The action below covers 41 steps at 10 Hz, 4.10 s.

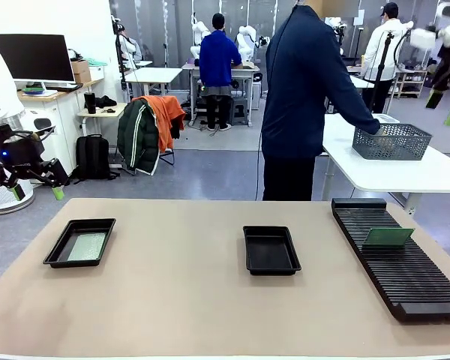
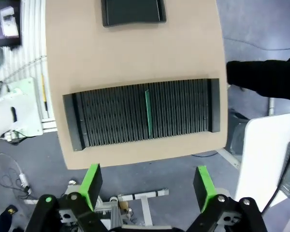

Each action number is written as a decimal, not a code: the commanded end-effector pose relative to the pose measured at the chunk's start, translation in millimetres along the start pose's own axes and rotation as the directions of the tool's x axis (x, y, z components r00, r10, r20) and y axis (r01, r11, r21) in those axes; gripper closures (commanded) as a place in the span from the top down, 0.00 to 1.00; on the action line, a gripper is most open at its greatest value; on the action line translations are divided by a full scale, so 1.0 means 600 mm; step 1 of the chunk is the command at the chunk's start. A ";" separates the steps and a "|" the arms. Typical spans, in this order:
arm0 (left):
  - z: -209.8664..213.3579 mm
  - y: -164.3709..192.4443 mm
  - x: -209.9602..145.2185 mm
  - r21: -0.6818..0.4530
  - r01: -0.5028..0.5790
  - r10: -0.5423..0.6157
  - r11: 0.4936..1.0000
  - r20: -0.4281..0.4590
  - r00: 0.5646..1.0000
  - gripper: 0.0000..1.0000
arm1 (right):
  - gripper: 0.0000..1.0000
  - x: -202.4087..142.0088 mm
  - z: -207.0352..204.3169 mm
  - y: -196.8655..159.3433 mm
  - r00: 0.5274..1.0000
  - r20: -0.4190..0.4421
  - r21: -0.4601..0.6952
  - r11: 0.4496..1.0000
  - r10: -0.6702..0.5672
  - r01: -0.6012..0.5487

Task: Inspect and transfer BCBs to ESD trays.
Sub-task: Pick up the Blank PCB from the PCB Rack and place it in the right ESD tray.

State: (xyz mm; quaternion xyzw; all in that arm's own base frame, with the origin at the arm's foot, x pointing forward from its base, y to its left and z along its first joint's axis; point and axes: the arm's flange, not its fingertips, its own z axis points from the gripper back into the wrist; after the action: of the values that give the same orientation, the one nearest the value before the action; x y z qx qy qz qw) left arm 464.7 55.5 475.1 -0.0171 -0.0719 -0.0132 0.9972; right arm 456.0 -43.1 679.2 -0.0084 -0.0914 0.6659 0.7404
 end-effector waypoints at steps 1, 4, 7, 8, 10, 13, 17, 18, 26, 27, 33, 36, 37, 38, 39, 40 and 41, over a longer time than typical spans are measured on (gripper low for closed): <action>-0.004 0.000 -0.003 0.000 0.005 -0.005 1.000 0.007 1.000 1.00 | 1.00 -0.028 -0.072 0.018 0.998 -0.045 -0.040 0.998 0.052 -0.054; -0.004 0.000 -0.003 0.000 0.005 -0.005 1.000 0.007 1.000 1.00 | 1.00 -0.058 -0.168 0.000 0.995 -0.076 -0.098 0.993 0.059 -0.066; -0.004 0.000 -0.003 0.000 0.005 -0.005 1.000 0.007 1.000 1.00 | 1.00 -0.075 -0.259 -0.026 0.994 -0.054 -0.069 0.993 0.095 -0.099; -0.004 0.000 -0.003 0.000 0.005 -0.005 1.000 0.007 1.000 1.00 | 1.00 -0.079 -0.292 -0.033 0.993 -0.056 -0.069 0.992 0.100 -0.104; -0.004 0.000 -0.003 0.000 0.005 -0.005 1.000 0.007 1.000 1.00 | 1.00 -0.082 -0.335 -0.033 0.992 -0.067 -0.080 0.991 0.104 -0.109; -0.004 0.000 -0.003 0.000 0.005 -0.005 1.000 0.007 1.000 1.00 | 1.00 -0.077 -0.396 -0.019 0.991 -0.109 -0.110 0.990 0.081 -0.093; -0.004 0.000 -0.003 0.000 0.005 -0.005 1.000 0.007 1.000 1.00 | 1.00 -0.082 -0.469 -0.003 0.994 -0.096 -0.121 0.990 0.055 -0.067; -0.004 0.000 -0.003 0.000 0.005 -0.005 1.000 0.007 1.000 1.00 | 1.00 -0.085 -0.480 0.000 0.995 -0.089 -0.123 0.991 0.047 -0.058; -0.004 0.000 -0.003 0.000 0.005 -0.005 1.000 0.007 1.000 1.00 | 1.00 -0.086 -0.546 0.017 0.999 -0.034 -0.144 0.989 0.030 -0.035; -0.004 0.000 -0.003 0.000 0.005 -0.005 1.000 0.007 1.000 1.00 | 1.00 -0.085 -0.549 0.018 0.999 -0.041 -0.143 0.989 0.031 -0.036; -0.004 0.000 -0.003 0.000 0.005 -0.005 1.000 0.007 1.000 1.00 | 1.00 -0.078 -0.538 0.015 0.999 -0.046 -0.116 0.993 0.015 -0.020; -0.004 0.000 -0.003 0.000 0.005 -0.005 1.000 0.007 1.000 1.00 | 1.00 -0.074 -0.535 0.019 0.998 -0.031 -0.083 0.995 0.060 -0.063; -0.004 0.000 -0.003 0.000 0.005 -0.005 1.000 0.007 1.000 1.00 | 1.00 -0.076 -0.533 0.022 0.997 -0.034 -0.084 0.994 0.064 -0.067; -0.004 0.000 -0.003 0.000 0.005 -0.005 1.000 0.007 1.000 1.00 | 0.94 -0.078 -0.531 0.024 0.996 -0.031 -0.084 0.993 0.079 -0.081; -0.004 0.000 -0.003 0.000 0.005 -0.005 1.000 0.007 1.000 1.00 | 0.91 -0.081 -0.529 0.024 0.997 -0.032 -0.075 0.994 0.076 -0.079; -0.004 0.000 -0.003 0.000 0.005 -0.005 1.000 0.007 1.000 1.00 | 0.84 -0.084 -0.529 0.024 0.996 -0.044 -0.077 0.994 0.079 -0.082; -0.004 0.000 -0.003 0.000 0.005 -0.005 1.000 0.007 1.000 1.00 | 0.80 -0.086 -0.529 0.024 0.996 -0.041 -0.083 0.993 0.077 -0.081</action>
State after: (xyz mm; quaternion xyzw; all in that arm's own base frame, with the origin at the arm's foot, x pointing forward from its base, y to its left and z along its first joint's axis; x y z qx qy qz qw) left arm 464.6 55.5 475.1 -0.0171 -0.0719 -0.0132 0.9972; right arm 486.9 -49.1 359.0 -0.0573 -0.1050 0.6805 0.7229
